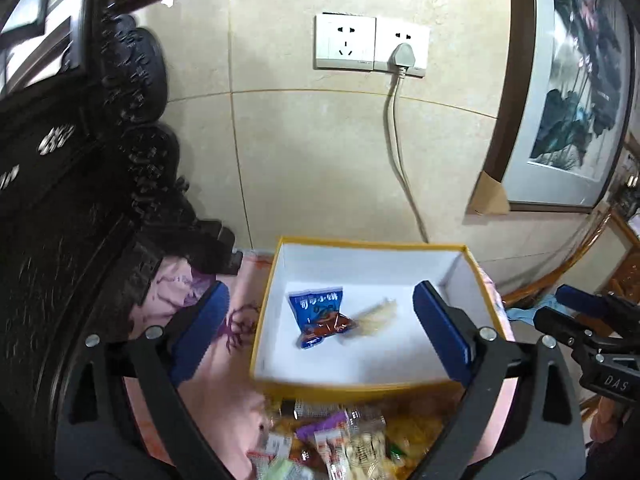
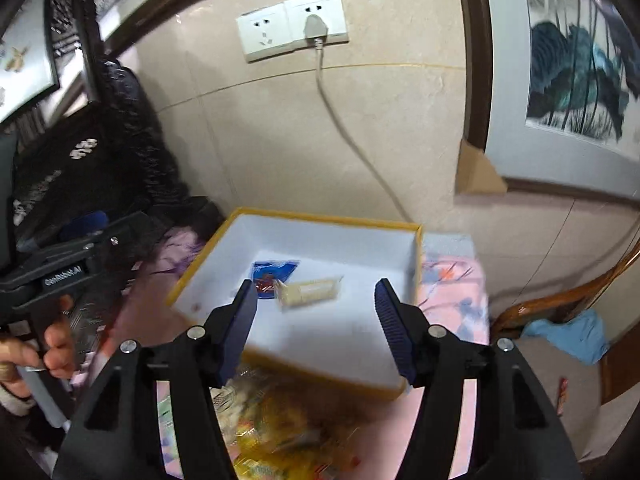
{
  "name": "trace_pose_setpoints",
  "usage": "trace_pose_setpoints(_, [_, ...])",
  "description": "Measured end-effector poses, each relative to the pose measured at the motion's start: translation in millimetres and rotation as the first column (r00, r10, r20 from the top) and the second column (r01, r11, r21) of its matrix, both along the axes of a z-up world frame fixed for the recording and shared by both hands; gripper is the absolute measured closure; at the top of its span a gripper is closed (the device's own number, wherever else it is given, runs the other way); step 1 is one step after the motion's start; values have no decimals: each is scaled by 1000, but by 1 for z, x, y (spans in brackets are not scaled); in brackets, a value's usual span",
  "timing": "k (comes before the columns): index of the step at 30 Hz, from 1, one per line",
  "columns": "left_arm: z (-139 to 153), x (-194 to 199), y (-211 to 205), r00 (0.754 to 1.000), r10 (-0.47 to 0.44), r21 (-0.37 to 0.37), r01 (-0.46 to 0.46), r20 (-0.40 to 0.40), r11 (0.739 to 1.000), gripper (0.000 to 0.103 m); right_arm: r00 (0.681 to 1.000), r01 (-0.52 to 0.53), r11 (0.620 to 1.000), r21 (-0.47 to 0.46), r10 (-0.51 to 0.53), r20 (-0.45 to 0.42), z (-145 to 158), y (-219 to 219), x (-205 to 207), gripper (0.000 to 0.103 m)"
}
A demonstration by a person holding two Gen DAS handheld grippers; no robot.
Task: Organize snacks
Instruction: 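Carry both snacks into the yellow box and open both grippers, then grasp the green snack pack with the left gripper while the right gripper grasps an orange pack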
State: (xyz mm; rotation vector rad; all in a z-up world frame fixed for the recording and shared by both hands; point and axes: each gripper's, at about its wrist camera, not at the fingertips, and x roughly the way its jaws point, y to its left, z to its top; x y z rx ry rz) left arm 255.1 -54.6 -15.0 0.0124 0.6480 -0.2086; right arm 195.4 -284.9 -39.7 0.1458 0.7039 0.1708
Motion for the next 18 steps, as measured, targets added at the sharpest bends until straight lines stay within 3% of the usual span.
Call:
trace_pose_setpoints(4, [-14,-34,19,998,10,-62,-13,-58,998,5,1000,-6,1000,15,7,-20,-10,2,-32,41])
trace_pose_setpoints(9, [-42,-93,41,994,38,-45,-43,-98,998,5,999,-23,1000,0,23,-39,-37,16,-88,39])
trace_pose_setpoints(11, [-55,-115,47,994,53,-3,-53,-95,999,5,998,-41,999,-2,41,-46,-58,27,-114,32])
trace_pose_setpoints(14, [-80,-153,60,990,66,39,-62,-127,997,5,996,-61,997,48,64,-58,-92,40,-147,11])
trace_pose_setpoints(18, [-109,-187,74,978,71,38,-65,-196,997,5,983,-62,991,123,82,-164,-142,53,-162,7])
